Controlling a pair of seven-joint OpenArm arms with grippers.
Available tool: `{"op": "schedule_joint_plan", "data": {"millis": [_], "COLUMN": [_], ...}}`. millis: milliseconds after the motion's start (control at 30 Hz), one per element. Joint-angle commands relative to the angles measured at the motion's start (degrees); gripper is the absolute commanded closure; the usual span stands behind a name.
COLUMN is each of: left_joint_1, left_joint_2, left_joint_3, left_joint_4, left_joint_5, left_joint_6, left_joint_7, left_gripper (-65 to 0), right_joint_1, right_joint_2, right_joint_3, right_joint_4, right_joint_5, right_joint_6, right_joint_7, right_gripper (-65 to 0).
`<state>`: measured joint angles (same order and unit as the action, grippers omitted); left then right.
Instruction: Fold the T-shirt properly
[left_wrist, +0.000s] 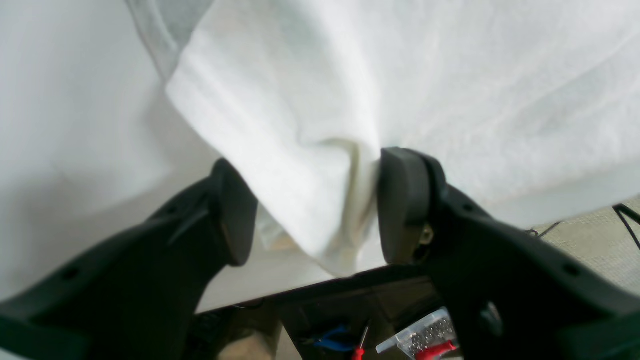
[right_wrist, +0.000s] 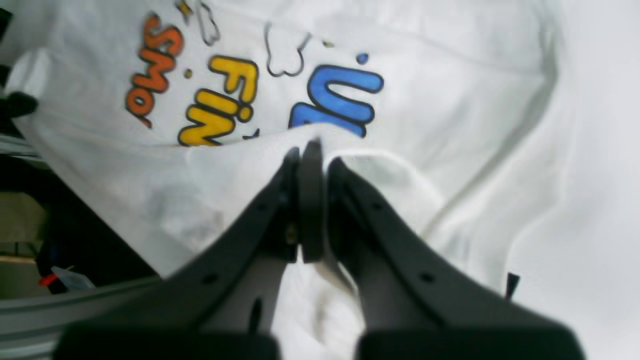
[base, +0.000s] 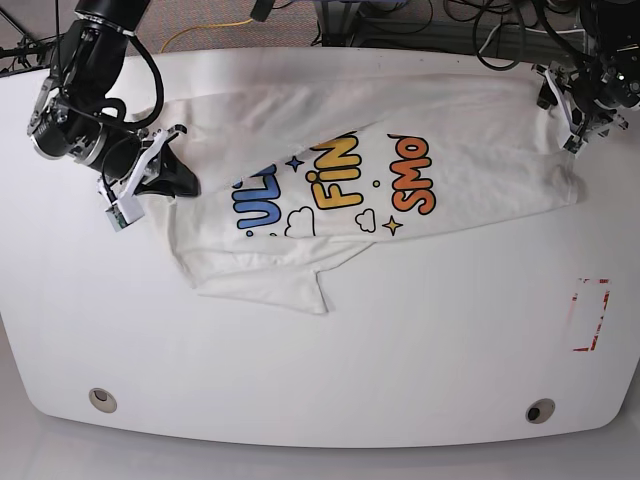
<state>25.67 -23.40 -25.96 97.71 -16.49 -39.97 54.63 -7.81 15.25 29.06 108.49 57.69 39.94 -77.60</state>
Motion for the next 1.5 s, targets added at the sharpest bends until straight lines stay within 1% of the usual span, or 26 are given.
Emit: {"op": "schedule_joint_plan", "data": {"millis": [0, 167, 267, 367, 433, 600, 733, 833, 1067, 1100, 1133, 1233, 1300, 1333, 1400, 1467], "left_joint_1": [-0.1, -0.2, -0.3, -0.3, -0.3, -0.3, -0.3, -0.3, -0.3, -0.3, -0.3, -0.4, -0.4, -0.6, -1.5, -1.7], "left_joint_2": [-1.0, -1.0, -1.0, -1.0, -1.0, -1.0, -1.0, -1.1, -1.1, -1.1, -1.1, -1.1, -1.1, -1.1, -1.1, -1.1], "left_joint_3": [-0.3, -0.3, -0.3, -0.3, -0.3, -0.3, -0.3, -0.3, -0.3, -0.3, -0.3, -0.3, -0.3, -0.3, -0.3, -0.3], "left_joint_4": [0.6, 0.6, 0.6, 0.6, 0.5, -1.8, -2.5, -2.5, -2.5, -2.5, -2.5, -2.5, -2.5, -2.5, -2.5, -2.5], "left_joint_5": [0.2, 0.2, 0.2, 0.2, 0.2, 0.2, 0.2, 0.2, 0.2, 0.2, 0.2, 0.2, 0.2, 0.2, 0.2, 0.2], "left_joint_6": [0.0, 0.0, 0.0, 0.0, 0.0, 0.0, 0.0, 0.0, 0.0, 0.0, 0.0, 0.0, 0.0, 0.0, 0.0, 0.0], "left_joint_7": [0.5, 0.5, 0.5, 0.5, 0.5, 0.5, 0.5, 0.4, 0.4, 0.4, 0.4, 0.4, 0.4, 0.4, 0.5, 0.5], "left_gripper": [-34.4, -34.4, -34.4, -34.4, -34.4, -34.4, -34.4, -34.4, -34.4, -34.4, -34.4, -34.4, -34.4, -34.4, -34.4, -34.4], "right_joint_1": [0.4, 0.4, 0.1, -0.3, -0.4, -0.5, -1.3, -2.9, -3.3, -3.3, -3.3, -3.4, -4.1, -4.3, -4.5, -5.2], "right_joint_2": [1.2, 1.5, 2.6, 2.9, 3.0, 3.8, 5.5, 6.3, 6.7, 6.7, 6.7, 6.6, 6.6, 6.7, 6.7, 6.7], "right_joint_3": [0.3, 0.3, 0.3, 0.7, 0.7, 0.7, 0.8, 0.8, 1.0, 1.4, 2.4, 5.1, 7.4, 8.5, 9.9, 10.4], "right_joint_4": [0.7, -3.5, -2.5, -2.4, -4.4, -14.4, -19.5, -19.5, -18.5, -18.2, -17.8, -15.8, -13.3, -12.3, -9.9, -8.0], "right_joint_5": [0.6, -0.5, -0.5, -0.9, -1.7, -7.8, -11.7, -12.0, -12.1, -12.3, -12.3, -11.9, -12.0, -12.0, -12.1, -12.4], "right_joint_6": [0.1, 0.1, 0.1, 0.1, 0.1, 0.1, 0.1, 0.1, 0.1, 0.1, 0.1, 0.1, 0.1, 0.1, 0.1, 0.1], "right_joint_7": [0.8, 0.8, 0.8, 0.8, 0.8, 0.9, 1.0, 1.1, 1.1, 1.1, 1.1, 1.0, 0.9, 0.9, 0.8, 0.8], "right_gripper": [-0.8, -0.8, -0.8, -0.8, -0.8, -0.8, -0.8, -0.8, -1.3, -2.5, -5.9, -24.3, -40.7, -46.8, -53.1, -52.6]}}
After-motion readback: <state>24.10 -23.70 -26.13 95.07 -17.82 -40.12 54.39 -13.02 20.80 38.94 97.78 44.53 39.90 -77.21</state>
